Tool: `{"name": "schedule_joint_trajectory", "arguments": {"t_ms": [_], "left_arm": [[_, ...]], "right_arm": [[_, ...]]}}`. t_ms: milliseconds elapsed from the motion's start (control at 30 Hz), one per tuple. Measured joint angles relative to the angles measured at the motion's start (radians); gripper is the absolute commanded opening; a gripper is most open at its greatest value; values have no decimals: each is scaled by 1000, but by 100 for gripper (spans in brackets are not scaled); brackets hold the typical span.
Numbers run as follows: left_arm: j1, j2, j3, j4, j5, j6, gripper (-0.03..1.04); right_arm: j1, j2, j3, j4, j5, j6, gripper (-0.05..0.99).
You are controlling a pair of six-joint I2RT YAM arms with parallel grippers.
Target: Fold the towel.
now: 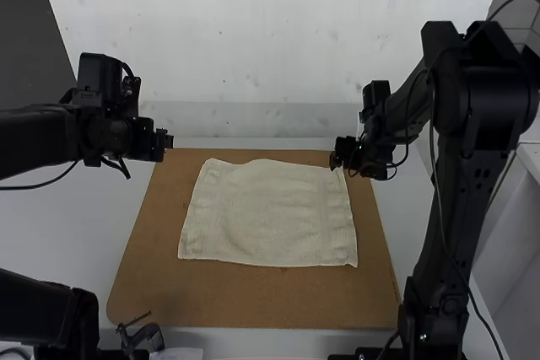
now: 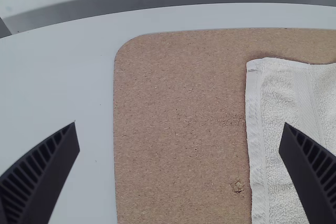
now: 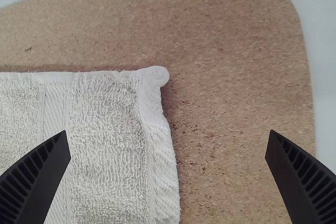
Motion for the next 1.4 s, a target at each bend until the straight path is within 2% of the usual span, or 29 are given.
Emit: {"name": "schedule_joint_trajectory", "arguments": {"t_ms": [200, 567, 767, 833, 967, 1033, 1067, 1267, 1400], "left_arm": [[-2, 0, 0, 23, -5, 0, 98], [-2, 0, -34, 58, -8, 0, 98], [-2, 0, -40, 69, -8, 0, 98], [-2, 0, -44, 74, -8, 0, 98], [-3, 0, -52, 79, -8, 0, 97], [-7, 6, -54, 80, -8, 0, 97], [-11, 14, -53, 83, -8, 0, 97], [-64, 134, -42, 80, -15, 0, 97], [-117, 281, 52, 74, -31, -7, 96]], "right_arm": [[49, 87, 50, 2, 87, 3, 95], [97, 117, 97, -38, 184, 37, 95], [136, 142, 133, -54, 222, 50, 90], [144, 151, 149, -72, 231, 52, 75], [166, 161, 167, -86, 232, 59, 26], [181, 163, 169, -85, 231, 62, 5], [189, 164, 172, -84, 230, 64, 2], [193, 168, 179, -89, 215, 73, 2], [193, 169, 179, -89, 215, 76, 2]]}}
